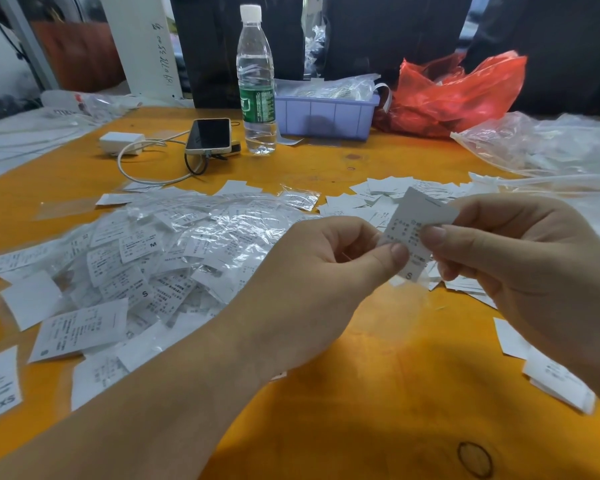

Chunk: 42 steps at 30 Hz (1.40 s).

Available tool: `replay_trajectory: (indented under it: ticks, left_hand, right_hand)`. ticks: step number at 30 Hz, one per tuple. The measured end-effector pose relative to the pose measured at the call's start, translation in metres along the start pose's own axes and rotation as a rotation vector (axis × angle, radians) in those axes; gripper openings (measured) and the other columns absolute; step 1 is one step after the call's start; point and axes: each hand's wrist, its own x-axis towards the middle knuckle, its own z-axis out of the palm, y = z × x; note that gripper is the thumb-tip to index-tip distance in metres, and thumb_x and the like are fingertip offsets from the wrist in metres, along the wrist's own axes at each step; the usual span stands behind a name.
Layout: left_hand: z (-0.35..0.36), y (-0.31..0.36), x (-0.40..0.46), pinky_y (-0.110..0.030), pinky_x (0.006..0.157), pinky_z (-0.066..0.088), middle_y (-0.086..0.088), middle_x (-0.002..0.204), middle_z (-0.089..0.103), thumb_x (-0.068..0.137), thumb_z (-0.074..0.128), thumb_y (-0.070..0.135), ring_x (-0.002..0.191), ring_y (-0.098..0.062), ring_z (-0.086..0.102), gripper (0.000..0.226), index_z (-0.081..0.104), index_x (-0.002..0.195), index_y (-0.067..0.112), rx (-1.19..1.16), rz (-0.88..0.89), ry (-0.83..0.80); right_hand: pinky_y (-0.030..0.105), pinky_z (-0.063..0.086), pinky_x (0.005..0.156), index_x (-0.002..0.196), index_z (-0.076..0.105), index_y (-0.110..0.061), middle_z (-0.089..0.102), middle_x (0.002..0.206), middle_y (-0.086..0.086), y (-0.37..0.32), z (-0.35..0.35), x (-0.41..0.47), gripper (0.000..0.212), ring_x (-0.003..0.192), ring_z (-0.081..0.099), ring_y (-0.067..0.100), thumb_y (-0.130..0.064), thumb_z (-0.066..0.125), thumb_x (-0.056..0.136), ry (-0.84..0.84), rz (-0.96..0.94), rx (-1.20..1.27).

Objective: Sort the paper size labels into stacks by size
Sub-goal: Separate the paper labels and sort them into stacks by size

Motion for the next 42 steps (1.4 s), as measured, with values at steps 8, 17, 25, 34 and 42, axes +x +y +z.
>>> replay_trajectory:
  ticks: [8,17,25,34,42]
  left_hand:
    - [-0.001,-0.003,0.003,-0.055,0.079,0.054,-0.008,0.082,0.073,0.085,0.065,0.043,0.071,-0.026,0.063,0.024,0.071,0.073,0.024,-0.026,-0.029,0.02]
    - [-0.001,-0.008,0.003,-0.029,0.069,0.054,-0.001,0.08,0.073,0.091,0.065,0.024,0.064,-0.002,0.062,0.012,0.074,0.089,0.017,-0.02,-0.017,-0.037]
    - [-0.004,-0.007,0.002,-0.025,0.075,0.055,0.005,0.088,0.075,0.088,0.069,0.023,0.083,-0.008,0.069,0.008,0.075,0.093,0.02,0.002,0.027,-0.023]
    - [-0.003,-0.005,0.003,-0.041,0.078,0.056,0.004,0.085,0.075,0.086,0.073,0.019,0.08,-0.012,0.071,0.01,0.072,0.092,0.028,0.028,-0.003,0.024]
    - [-0.007,-0.003,0.004,-0.031,0.061,0.053,0.001,0.072,0.072,0.064,0.074,0.054,0.063,-0.017,0.066,0.038,0.068,0.075,0.018,0.113,-0.049,0.176]
  right_hand:
    - [0.025,0.046,0.057,0.075,0.077,-0.012,0.069,0.083,0.02,-0.004,0.0,0.002,0.014,0.071,0.055,0.024,-0.023,0.073,0.066,-0.113,0.086,-0.066]
    - [0.044,0.04,0.065,0.076,0.073,-0.001,0.062,0.081,0.032,-0.003,-0.001,0.002,0.023,0.074,0.05,0.043,-0.022,0.071,0.068,-0.122,0.076,-0.095]
    - [0.027,0.047,0.059,0.081,0.078,-0.019,0.07,0.077,0.012,-0.002,0.005,0.0,0.017,0.067,0.058,0.014,-0.028,0.071,0.069,-0.194,0.08,-0.066]
    - [0.021,0.047,0.05,0.073,0.076,-0.011,0.063,0.06,0.006,-0.004,0.011,0.0,0.025,0.054,0.054,0.016,-0.032,0.072,0.061,-0.047,0.063,0.049]
    - [0.022,0.044,0.046,0.072,0.077,-0.012,0.062,0.059,0.005,0.004,0.017,-0.001,0.024,0.049,0.051,0.015,-0.031,0.076,0.056,0.067,0.187,0.252]
